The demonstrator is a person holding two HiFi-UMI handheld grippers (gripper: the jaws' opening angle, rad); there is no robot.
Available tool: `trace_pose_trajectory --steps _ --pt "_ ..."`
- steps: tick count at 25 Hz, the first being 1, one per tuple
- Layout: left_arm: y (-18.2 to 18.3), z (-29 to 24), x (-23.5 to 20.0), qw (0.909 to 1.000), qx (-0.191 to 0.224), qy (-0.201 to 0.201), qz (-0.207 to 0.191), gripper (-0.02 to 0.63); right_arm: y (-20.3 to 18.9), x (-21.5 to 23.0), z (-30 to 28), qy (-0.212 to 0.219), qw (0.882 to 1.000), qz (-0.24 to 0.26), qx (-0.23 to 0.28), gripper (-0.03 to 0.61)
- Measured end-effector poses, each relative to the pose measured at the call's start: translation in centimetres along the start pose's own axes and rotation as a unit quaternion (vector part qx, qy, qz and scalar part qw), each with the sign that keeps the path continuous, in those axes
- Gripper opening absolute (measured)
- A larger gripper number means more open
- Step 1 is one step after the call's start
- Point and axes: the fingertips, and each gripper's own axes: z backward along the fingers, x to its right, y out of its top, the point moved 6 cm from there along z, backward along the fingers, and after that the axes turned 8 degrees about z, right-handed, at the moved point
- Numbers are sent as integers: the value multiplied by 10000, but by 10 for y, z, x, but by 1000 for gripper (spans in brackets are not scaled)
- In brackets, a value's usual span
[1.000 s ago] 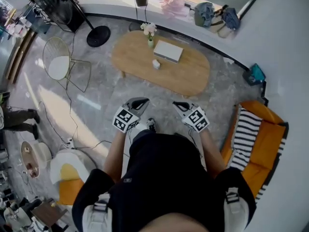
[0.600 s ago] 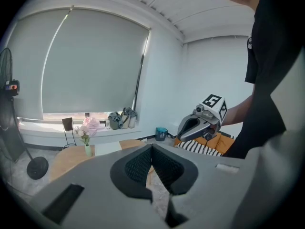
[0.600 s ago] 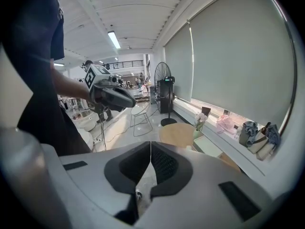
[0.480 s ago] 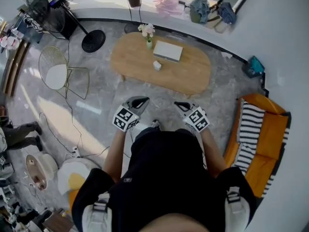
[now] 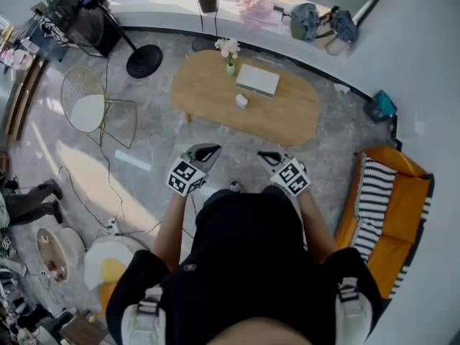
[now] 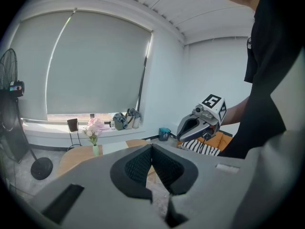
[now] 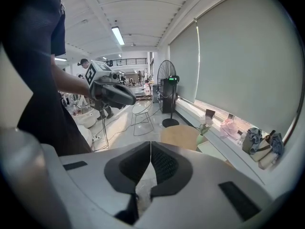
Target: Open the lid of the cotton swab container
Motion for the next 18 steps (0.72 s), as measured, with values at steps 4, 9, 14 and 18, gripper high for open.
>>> trace_pose_trajectory --steps 4,9,14,18 --pt "-2 3 -3 9999 44 68 80 0 -3 -2 -3 44 9999 73 -69 -3" --pt "-3 0 -1 9998 39 139 151 0 -14 2 -1 86 9999 0 -117 -3" --pt "-6 -4 -2 9992 4 302 243 0 -21 11 -4 257 9996 -46 -112 -3" --pt "1 -14 -5 9983 25 468 359 0 -23 28 -10 439 9990 54 -109 -3"
